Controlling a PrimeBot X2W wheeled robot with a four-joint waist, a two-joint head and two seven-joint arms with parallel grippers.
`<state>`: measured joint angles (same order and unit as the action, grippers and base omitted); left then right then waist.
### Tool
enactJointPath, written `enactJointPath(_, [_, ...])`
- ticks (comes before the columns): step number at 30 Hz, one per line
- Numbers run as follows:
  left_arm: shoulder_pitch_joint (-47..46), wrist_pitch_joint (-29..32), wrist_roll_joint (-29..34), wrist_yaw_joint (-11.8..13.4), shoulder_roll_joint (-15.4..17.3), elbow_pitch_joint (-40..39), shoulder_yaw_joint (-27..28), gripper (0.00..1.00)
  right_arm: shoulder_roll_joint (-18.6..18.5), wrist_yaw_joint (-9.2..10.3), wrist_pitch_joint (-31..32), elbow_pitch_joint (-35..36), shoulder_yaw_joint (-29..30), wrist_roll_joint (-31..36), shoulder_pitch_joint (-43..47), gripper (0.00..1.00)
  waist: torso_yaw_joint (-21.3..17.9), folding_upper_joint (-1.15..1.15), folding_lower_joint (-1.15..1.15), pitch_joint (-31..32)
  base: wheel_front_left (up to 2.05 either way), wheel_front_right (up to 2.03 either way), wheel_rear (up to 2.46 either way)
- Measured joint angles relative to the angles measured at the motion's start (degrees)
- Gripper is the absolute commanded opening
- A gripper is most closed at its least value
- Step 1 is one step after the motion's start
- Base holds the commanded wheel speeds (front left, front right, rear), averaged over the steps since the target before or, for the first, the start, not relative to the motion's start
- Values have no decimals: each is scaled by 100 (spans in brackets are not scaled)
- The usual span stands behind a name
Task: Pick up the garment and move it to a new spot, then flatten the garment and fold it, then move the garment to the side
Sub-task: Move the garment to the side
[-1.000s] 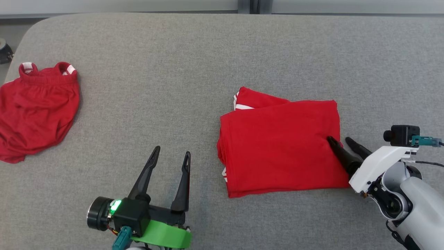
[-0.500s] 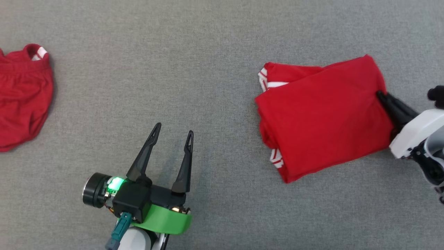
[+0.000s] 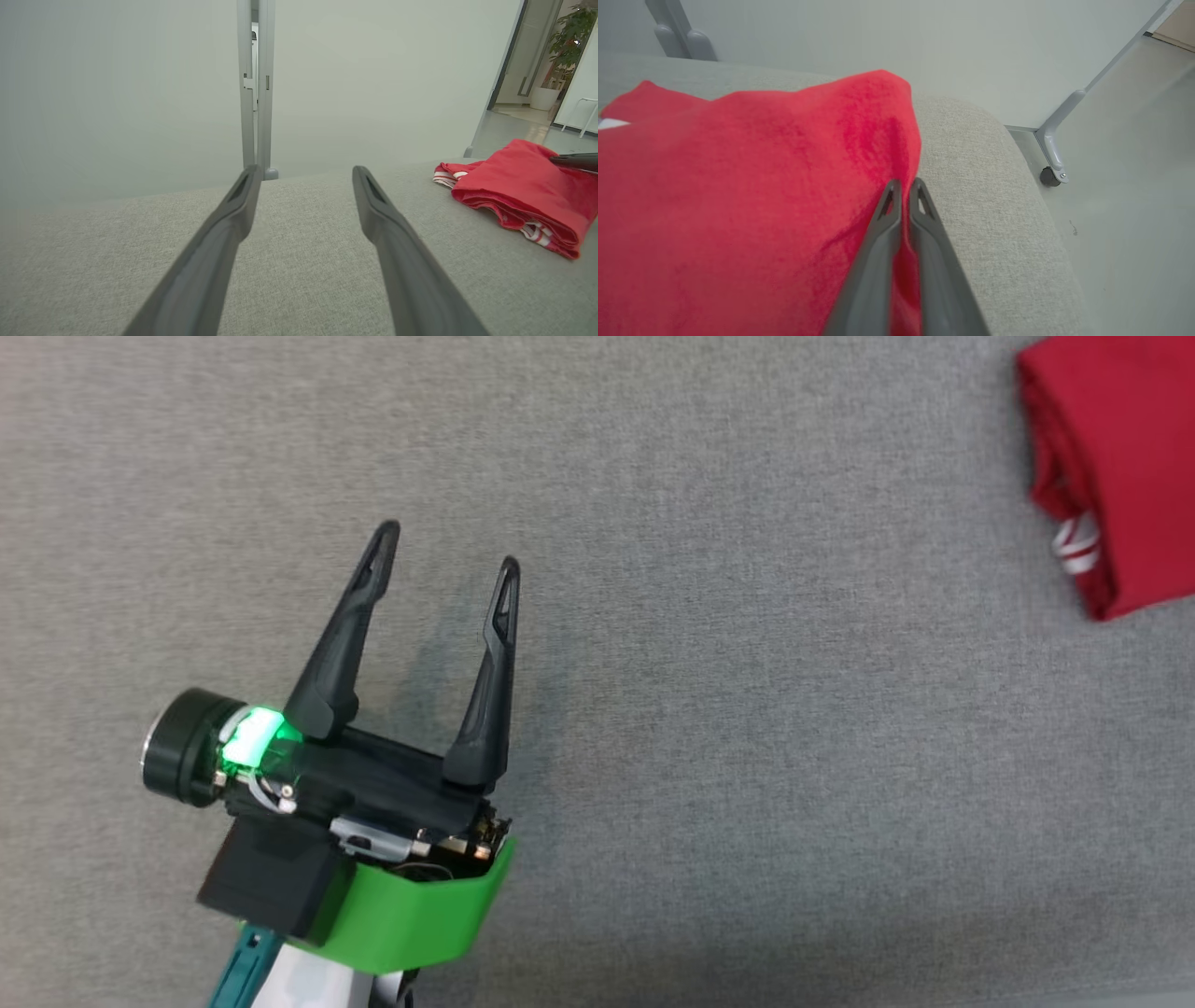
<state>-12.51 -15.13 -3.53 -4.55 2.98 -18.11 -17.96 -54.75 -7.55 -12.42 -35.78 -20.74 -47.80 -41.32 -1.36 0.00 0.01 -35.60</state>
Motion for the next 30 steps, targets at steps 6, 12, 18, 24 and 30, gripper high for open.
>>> enactJointPath(6, [-197, 1, 116, -85, 69, -302, -36, 100, -363, 0, 73, -94, 475, 240, -294, 0, -193, 0, 0, -438, 0, 0, 0])
enactJointPath(12, [-262, 1, 172, -109, 175, -416, -65, 100, -786, 0, 242, -322, 938, 422, -393, 0, -250, 0, 0, -765, 0, 0, 0])
enactJointPath(18, [-310, 1, 172, -132, 180, -382, -73, 100, -695, 1, 260, -483, 1180, 876, -572, 100, -183, 0, 0, -814, 0, 0, 0])
enactJointPath(24, [-342, 1, 5, -26, 119, -227, -24, 100, -40, 1, -89, -531, 1189, 1901, -589, 100, -46, 0, 0, -534, 0, 0, 0])
enactJointPath(30, [-39, 1, -480, 103, 24, -49, 147, 100, 1200, 0, -238, 48, 1143, 2566, 165, 100, 114, 0, 0, 29, 0, 0, 0])
